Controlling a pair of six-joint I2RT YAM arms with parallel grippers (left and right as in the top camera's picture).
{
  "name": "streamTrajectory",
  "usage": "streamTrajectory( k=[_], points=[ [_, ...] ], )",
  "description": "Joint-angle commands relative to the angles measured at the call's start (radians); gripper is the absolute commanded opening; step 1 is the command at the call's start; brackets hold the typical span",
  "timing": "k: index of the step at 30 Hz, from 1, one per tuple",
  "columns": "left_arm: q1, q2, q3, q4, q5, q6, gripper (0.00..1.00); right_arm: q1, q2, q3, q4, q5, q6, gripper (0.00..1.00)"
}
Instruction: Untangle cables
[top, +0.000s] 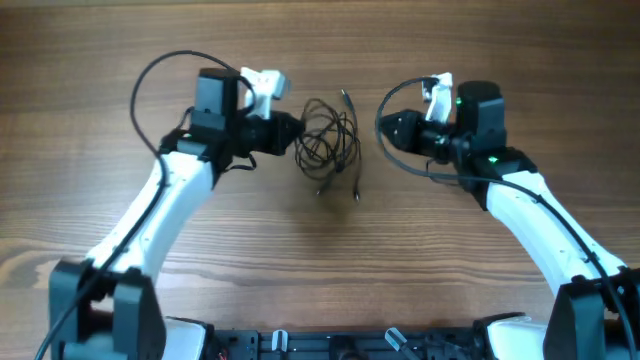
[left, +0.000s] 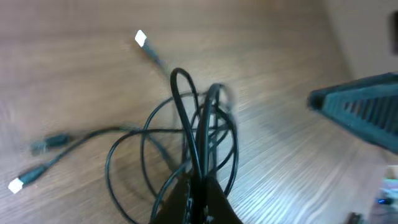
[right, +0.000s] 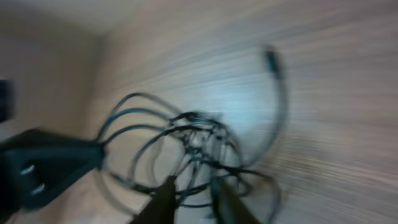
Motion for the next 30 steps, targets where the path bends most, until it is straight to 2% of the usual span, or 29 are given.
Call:
streamTrajectory(
  k=[1,2,4,6,10,11,14,20,25,26,29,30],
  points=[
    [0.076,-0.177,0.005,0.059,0.126,-0.064,0.04,-0.063,0.013,0.006,0.107,-0.352,0.098,0.41],
    [0.090,-0.228,0.005,0.079,0.156,-0.085,0.04,-0.072,0.013,0.006,0.159,-0.428,0.115,0.47],
    [0.099,-0.293,0.005,0.111,0.256,-0.084,0.04,-0.076,0.013,0.006,0.209,-0.488,0.117,0.52],
    [0.098,-0.338,0.005,0.125,0.249,-0.093,0.04,-0.076,0.013,0.006,0.217,-0.476,0.134,0.56],
    [0.094,-0.366,0.005,0.012,-0.260,-0.332,0.04,-0.076,0.013,0.006,0.217,-0.455,0.142,0.58],
    [0.091,-0.359,0.005,-0.018,-0.311,-0.366,0.04,-0.076,0.013,0.006,0.217,-0.455,0.140,0.58],
    [0.068,-0.300,0.004,-0.084,-0.257,-0.368,0.04,-0.076,0.013,0.006,0.217,-0.455,0.140,0.59],
    [0.022,-0.084,0.004,-0.176,-0.288,-0.365,0.04,-0.076,0.013,0.006,0.183,-0.447,0.137,0.60],
    [0.021,0.047,0.004,-0.280,-0.333,-0.371,0.04,-0.076,0.013,0.006,0.030,-0.356,0.050,0.60],
    [0.021,0.067,0.004,-0.318,-0.368,-0.373,0.18,-0.076,0.013,0.006,0.000,-0.337,0.024,0.60],
    [0.022,0.098,0.005,-0.411,-0.490,-0.373,0.32,-0.072,0.013,0.006,-0.067,-0.287,-0.023,0.60],
    [0.022,0.098,0.005,-0.435,-0.521,-0.373,0.45,-0.071,0.013,0.006,-0.085,-0.262,-0.024,0.60]
  ],
)
